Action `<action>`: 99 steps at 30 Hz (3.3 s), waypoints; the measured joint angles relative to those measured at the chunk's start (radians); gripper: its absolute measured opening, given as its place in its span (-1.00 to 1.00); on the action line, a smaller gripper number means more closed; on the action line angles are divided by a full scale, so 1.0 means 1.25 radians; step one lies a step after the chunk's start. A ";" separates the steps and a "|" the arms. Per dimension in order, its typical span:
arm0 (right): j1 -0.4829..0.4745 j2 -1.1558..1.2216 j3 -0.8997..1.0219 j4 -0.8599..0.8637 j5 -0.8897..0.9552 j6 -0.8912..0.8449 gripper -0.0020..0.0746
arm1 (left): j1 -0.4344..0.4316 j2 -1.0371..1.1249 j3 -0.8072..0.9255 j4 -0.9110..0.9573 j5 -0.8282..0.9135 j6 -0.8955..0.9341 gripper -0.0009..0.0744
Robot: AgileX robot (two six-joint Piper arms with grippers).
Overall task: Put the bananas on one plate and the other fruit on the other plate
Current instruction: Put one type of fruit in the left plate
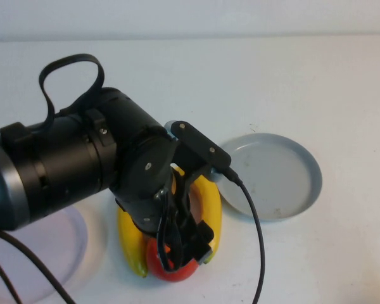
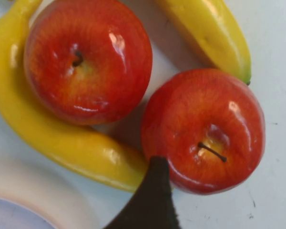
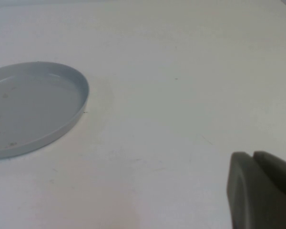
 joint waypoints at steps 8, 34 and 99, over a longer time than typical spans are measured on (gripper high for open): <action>0.000 0.000 0.000 0.000 0.000 0.000 -0.99 | 0.000 0.013 0.000 0.000 -0.028 -0.117 0.80; 0.000 0.000 0.000 0.000 0.000 0.000 -0.99 | 0.005 0.134 0.000 0.024 -0.047 -0.136 0.80; 0.000 0.000 0.000 0.000 0.000 0.000 -0.99 | 0.435 0.036 0.088 0.060 0.019 -0.064 0.48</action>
